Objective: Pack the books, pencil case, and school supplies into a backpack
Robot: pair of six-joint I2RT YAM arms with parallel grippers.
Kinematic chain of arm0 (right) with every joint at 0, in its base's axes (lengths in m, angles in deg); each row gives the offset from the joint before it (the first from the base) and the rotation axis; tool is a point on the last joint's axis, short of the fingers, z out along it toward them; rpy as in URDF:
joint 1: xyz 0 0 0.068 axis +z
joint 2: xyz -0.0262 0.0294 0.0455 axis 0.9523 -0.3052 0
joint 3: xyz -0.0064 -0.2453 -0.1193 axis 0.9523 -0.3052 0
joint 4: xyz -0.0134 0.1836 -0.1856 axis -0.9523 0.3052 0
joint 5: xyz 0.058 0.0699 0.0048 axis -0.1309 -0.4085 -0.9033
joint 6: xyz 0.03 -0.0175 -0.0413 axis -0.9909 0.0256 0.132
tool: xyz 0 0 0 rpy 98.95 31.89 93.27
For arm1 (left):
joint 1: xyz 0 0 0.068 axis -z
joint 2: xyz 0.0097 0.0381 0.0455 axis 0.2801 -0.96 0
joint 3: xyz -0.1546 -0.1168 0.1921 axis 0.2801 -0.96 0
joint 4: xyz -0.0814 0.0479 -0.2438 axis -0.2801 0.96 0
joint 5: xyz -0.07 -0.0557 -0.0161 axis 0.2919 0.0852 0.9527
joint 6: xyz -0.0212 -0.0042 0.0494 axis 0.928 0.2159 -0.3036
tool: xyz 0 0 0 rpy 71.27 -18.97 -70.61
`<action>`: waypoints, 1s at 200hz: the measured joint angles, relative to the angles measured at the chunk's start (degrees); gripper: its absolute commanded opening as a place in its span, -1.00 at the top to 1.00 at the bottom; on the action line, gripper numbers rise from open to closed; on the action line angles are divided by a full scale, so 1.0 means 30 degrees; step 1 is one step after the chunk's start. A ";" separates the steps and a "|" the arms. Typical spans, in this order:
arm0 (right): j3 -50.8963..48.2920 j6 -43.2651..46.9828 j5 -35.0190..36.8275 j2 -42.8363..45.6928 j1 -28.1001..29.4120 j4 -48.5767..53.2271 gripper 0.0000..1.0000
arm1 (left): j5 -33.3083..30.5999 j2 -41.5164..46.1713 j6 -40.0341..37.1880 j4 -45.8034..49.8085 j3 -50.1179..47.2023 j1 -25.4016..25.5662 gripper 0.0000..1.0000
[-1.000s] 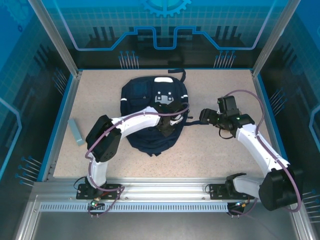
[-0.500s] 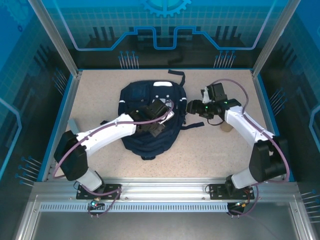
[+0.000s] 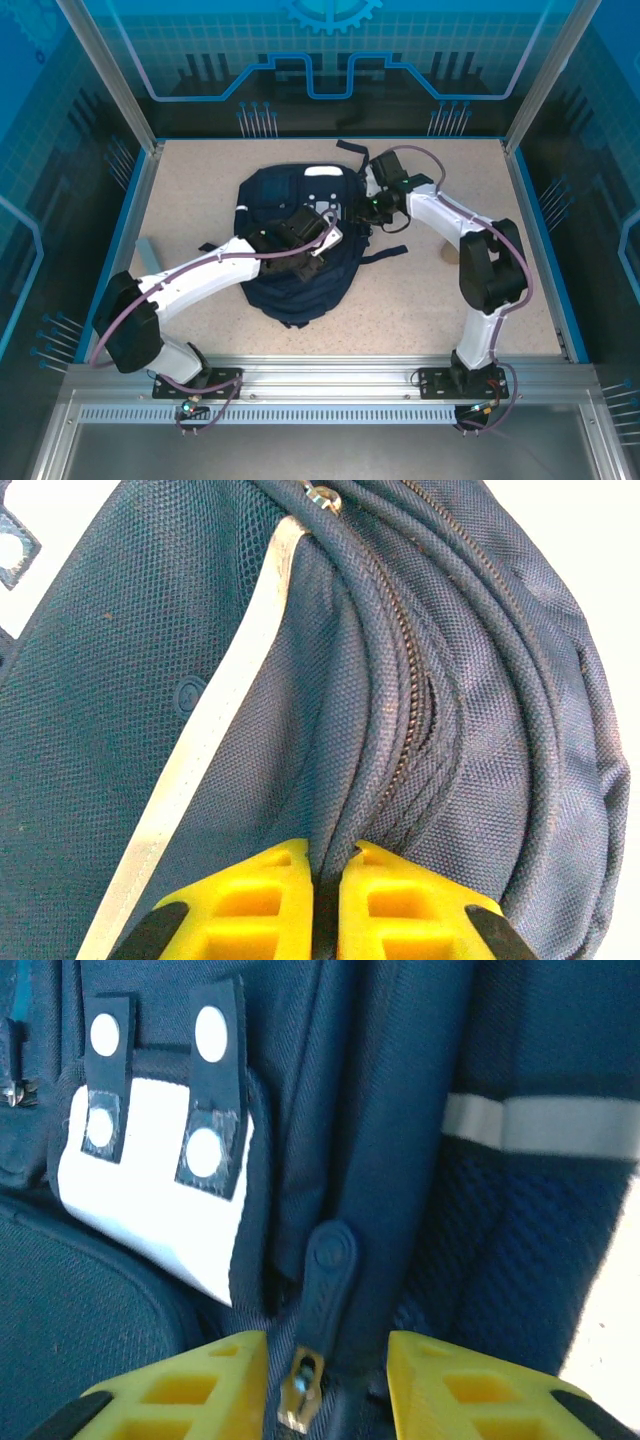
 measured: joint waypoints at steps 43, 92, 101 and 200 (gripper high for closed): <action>0.1355 0.0117 0.0503 -0.1173 0.0066 0.0852 0.47 | 0.0277 0.0007 0.0168 -0.0408 -0.0357 0.0000 0.80; 0.2127 0.0255 0.1647 -0.1545 0.0248 0.1909 0.67 | 0.0291 0.0000 0.0503 -0.0656 -0.0452 0.0000 0.82; 0.2127 0.0306 0.1836 -0.1537 0.0291 0.1938 0.70 | 0.0291 0.0000 0.0510 -0.0699 -0.0452 0.0000 0.82; 0.2171 0.0882 0.3147 -0.1530 0.0474 0.2484 0.45 | 0.0306 0.0000 0.0517 -0.0736 -0.0452 0.0007 0.82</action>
